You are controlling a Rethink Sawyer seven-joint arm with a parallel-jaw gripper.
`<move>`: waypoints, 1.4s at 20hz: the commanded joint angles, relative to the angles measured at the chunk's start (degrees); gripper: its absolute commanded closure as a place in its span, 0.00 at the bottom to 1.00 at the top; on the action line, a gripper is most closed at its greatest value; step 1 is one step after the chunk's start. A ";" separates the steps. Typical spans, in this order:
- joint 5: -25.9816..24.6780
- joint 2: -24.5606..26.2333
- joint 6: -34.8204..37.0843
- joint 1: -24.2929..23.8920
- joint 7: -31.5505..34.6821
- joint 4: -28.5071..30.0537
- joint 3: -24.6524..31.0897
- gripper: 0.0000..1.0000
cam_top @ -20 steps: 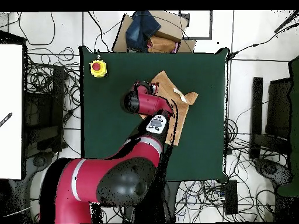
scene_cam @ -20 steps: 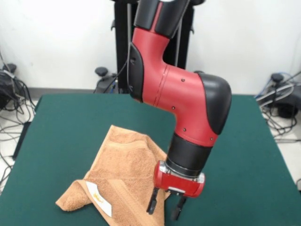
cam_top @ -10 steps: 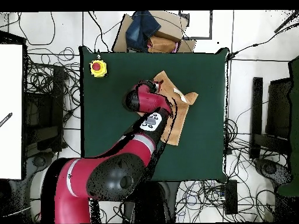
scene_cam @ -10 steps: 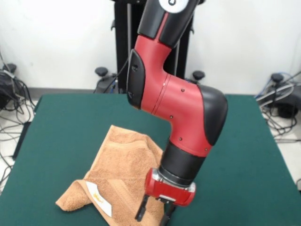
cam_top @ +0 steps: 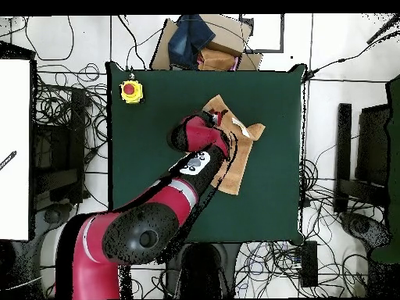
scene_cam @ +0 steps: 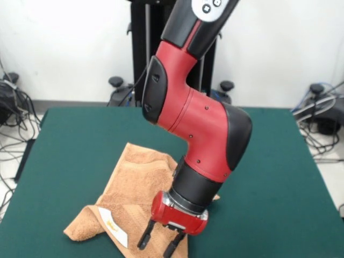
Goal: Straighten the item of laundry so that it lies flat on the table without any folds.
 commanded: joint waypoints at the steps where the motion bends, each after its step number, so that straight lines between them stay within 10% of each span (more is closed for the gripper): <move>1: -1.06 -5.42 5.05 -0.56 10.10 4.54 8.33 0.00; 23: 4.04 -6.32 3.65 2.19 15.90 7.83 12.58 0.00; 28: -2.65 -17.19 12.72 -4.19 5.69 14.38 22.20 0.00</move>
